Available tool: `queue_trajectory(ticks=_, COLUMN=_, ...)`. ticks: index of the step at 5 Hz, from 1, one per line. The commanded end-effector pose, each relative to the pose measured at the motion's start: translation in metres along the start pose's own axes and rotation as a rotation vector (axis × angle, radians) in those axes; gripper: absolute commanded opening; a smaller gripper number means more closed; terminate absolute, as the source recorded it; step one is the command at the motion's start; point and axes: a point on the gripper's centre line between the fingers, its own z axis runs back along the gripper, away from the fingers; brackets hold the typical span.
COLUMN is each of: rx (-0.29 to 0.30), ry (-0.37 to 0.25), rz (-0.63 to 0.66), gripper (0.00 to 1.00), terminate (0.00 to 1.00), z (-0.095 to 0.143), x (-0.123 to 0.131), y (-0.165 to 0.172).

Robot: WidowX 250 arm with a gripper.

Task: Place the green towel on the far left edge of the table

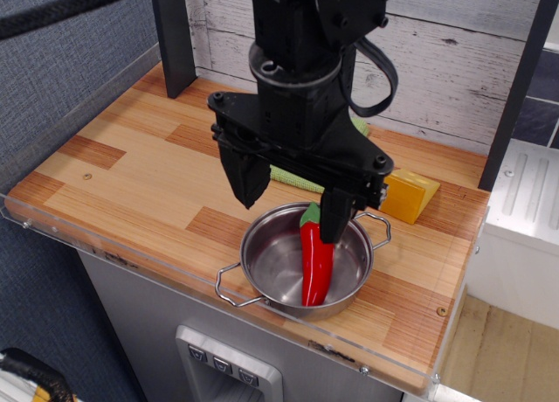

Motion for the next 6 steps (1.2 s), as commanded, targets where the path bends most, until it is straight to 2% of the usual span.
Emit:
queue_trajectory(ticks=1, rx=0.0, ry=0.0, rz=0.0, gripper=1.0, terminate=0.0, z=0.0, x=0.0, y=0.0)
queue_trajectory(ticks=2, rx=-0.007, ry=0.026, rz=0.061, gripper=1.0, terminate=0.0, z=-0.009, x=0.024, y=0.016)
queue_trajectory(ticks=3, rx=0.01, ry=0.042, rz=0.087, gripper=1.0, terminate=0.0, z=-0.02, x=0.046, y=0.03)
queue_trajectory(ticks=5, rx=0.008, ry=0.074, rz=0.14, gripper=1.0, terminate=0.0, z=-0.068, x=0.105, y=0.068)
queue_trajectory(ticks=6, rx=-0.041, ry=0.014, rz=0.14, gripper=0.0, terminate=0.0, z=-0.087, x=0.133, y=0.077)
